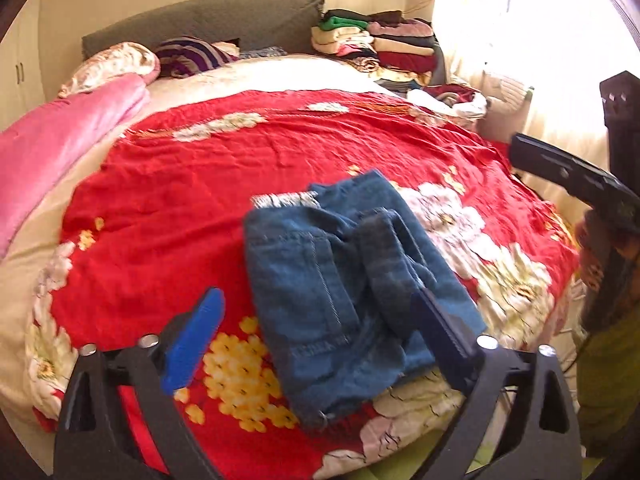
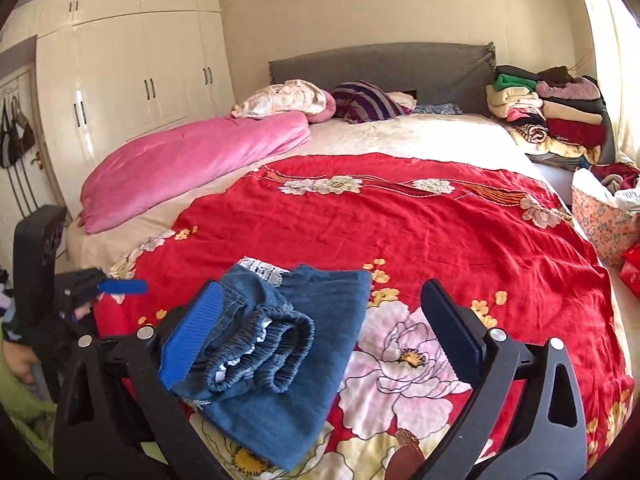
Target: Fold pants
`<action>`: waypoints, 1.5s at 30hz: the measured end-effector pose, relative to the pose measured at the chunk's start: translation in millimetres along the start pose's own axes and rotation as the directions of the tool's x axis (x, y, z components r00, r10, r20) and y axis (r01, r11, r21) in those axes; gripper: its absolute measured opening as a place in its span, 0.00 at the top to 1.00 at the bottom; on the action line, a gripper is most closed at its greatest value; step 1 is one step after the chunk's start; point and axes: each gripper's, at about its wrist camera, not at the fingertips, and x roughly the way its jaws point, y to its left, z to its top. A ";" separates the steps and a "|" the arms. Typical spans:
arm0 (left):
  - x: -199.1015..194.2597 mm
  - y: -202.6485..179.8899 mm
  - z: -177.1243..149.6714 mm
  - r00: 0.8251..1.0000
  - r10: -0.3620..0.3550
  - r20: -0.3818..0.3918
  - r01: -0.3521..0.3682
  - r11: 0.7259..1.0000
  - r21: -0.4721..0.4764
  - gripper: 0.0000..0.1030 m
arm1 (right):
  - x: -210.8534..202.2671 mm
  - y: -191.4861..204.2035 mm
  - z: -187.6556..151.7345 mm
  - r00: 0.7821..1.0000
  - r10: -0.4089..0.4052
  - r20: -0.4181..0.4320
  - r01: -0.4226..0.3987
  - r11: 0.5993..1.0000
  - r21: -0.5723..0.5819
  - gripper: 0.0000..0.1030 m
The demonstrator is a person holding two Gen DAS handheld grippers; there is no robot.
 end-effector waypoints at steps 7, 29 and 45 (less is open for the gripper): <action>8.8 -0.6 17.4 0.997 0.078 -0.004 -0.078 0.997 0.014 0.04 | -0.3 -6.0 -4.3 1.000 -0.021 -0.006 0.022 1.000 0.006 0.09; 21.6 7.3 10.1 0.995 0.096 -0.015 -0.096 0.995 -0.024 0.04 | 22.7 5.9 -26.7 0.994 -0.020 -0.112 0.019 1.000 -0.008 0.09; 44.0 52.2 -4.9 0.993 0.093 -0.067 -0.102 0.984 -0.144 0.04 | 61.5 71.8 -64.7 0.946 0.174 -0.273 -0.207 0.974 -0.095 0.60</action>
